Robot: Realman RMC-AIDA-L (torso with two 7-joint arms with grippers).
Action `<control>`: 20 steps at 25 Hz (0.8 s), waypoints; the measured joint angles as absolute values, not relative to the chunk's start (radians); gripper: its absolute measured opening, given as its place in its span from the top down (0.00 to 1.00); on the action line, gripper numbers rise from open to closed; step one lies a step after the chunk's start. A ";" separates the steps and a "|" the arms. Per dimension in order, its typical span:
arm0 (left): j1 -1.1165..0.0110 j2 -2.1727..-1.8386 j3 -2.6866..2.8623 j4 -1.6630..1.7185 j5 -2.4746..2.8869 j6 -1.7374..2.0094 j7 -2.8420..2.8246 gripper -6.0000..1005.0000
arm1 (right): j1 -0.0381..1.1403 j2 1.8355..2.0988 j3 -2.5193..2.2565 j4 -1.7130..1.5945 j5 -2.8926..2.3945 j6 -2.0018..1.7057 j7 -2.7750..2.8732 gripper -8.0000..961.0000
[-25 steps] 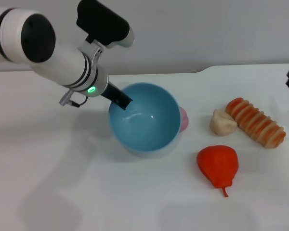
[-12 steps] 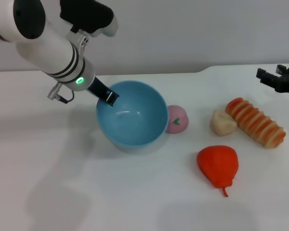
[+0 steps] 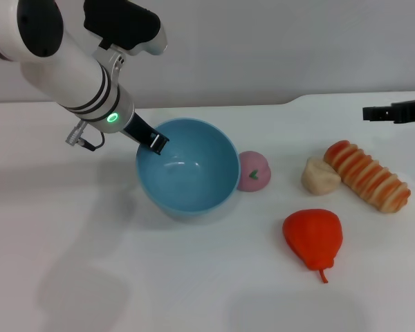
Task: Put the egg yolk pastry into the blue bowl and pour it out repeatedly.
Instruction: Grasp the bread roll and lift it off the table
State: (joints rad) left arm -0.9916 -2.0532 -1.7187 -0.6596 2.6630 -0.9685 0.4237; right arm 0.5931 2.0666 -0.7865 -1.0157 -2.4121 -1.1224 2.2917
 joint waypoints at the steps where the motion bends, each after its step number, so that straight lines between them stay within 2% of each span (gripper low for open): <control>1: -0.991 -2.054 -1.719 -0.660 2.663 -0.968 0.424 0.99 | 0.602 2.063 -0.778 -1.023 -2.418 -1.154 2.321 0.35; 6: -0.989 -2.055 -1.719 -0.660 2.660 -0.967 0.423 0.99 | 0.655 2.040 -0.755 -1.008 -2.452 -1.273 2.450 0.35; 11: -0.994 -2.057 -1.720 -0.659 2.661 -0.967 0.423 0.99 | 0.704 2.030 -0.763 -0.956 -2.595 -1.294 2.565 0.35; 16: -0.994 -2.057 -1.718 -0.659 2.661 -0.967 0.423 0.99 | 0.711 2.030 -0.768 -0.896 -2.603 -1.269 2.564 0.35; 20: -0.995 -2.057 -1.718 -0.659 2.662 -0.966 0.423 0.99 | 0.719 2.048 -0.770 -0.849 -2.601 -1.213 2.537 0.35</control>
